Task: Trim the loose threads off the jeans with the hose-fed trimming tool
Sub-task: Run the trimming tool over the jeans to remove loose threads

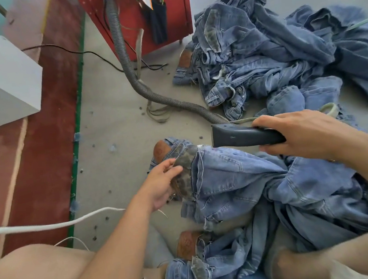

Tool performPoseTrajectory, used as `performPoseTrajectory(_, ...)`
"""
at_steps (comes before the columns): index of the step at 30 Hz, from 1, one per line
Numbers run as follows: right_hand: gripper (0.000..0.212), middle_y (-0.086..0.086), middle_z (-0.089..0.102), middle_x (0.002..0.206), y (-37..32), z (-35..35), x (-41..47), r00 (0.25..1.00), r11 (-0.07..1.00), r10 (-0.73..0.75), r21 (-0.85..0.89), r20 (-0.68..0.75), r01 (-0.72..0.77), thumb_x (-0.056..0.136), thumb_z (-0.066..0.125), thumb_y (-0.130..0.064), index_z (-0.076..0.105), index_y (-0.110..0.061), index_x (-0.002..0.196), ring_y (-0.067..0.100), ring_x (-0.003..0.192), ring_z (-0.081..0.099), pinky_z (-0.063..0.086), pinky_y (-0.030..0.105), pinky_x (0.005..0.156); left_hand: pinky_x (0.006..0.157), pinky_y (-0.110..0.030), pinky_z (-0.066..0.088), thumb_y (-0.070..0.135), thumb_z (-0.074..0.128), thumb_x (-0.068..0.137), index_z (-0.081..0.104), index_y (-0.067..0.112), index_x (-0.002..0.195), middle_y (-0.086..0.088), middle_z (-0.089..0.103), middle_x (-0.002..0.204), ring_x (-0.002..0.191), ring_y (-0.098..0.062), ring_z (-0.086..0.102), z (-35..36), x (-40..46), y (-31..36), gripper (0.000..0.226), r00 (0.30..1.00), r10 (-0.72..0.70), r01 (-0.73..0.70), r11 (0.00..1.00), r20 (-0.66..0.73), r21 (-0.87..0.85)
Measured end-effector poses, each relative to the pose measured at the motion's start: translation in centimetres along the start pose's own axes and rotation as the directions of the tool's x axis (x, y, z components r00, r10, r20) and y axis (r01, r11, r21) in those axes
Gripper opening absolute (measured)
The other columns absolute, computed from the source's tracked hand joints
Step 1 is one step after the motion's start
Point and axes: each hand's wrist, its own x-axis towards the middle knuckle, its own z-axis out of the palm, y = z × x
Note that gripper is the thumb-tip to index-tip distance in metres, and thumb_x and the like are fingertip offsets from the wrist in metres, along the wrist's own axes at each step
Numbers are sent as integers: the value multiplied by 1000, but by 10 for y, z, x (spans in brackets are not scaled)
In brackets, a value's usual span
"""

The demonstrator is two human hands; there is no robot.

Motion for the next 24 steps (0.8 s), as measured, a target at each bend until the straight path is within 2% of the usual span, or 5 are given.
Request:
performPoseTrajectory(5, 42, -26, 62, 90, 8, -5, -2, 1000, 999, -21, 38, 23, 20, 85, 50, -76, 41, -57, 120, 5, 75, 60, 52, 36, 63, 71, -35, 63, 2, 49, 104, 71, 11, 102, -12, 77, 93, 81, -22, 75, 21, -2, 18, 23, 996, 27, -8, 977, 85, -215)
performPoseTrajectory(10, 41, -27, 64, 89, 9, -6, -8, 1000, 998, -7, 55, 8, 7, 84, 54, -75, 41, -59, 120, 7, 75, 61, 54, 38, 66, 88, -43, 57, 4, 50, 104, 66, 6, 115, -15, 74, 98, 88, -26, 71, 29, -3, 25, 20, 996, 23, 0, 965, 86, -261)
performPoseTrajectory(17, 40, -24, 63, 84, 2, -12, -7, 1000, 996, -5, 92, 12, 4, 84, 62, -68, 44, -59, 119, -3, 72, 56, 47, 29, 61, 92, -46, 56, 6, 54, 103, 82, 13, 86, -16, 75, 96, 84, -27, 74, 34, 3, 30, 34, 999, 16, -2, 946, 40, -323)
performPoseTrajectory(21, 47, -20, 59, 75, -12, -15, 5, 996, 994, -26, 108, 84, 17, 75, 44, -80, 48, -56, 115, 1, 68, 55, 50, 36, 62, 90, -45, 59, 13, 56, 104, 75, 8, 111, -17, 74, 106, 96, -30, 72, 40, 3, 32, 21, 993, 36, -2, 955, 110, -295)
performPoseTrajectory(24, 51, -18, 58, 73, -22, -16, 16, 995, 995, -28, 101, 95, 19, 73, 37, -85, 48, -57, 114, 3, 68, 56, 51, 38, 63, 89, -43, 58, 18, 56, 105, 70, 8, 123, -17, 74, 111, 101, -29, 71, 41, 2, 34, 25, 987, 46, -11, 976, 154, -219)
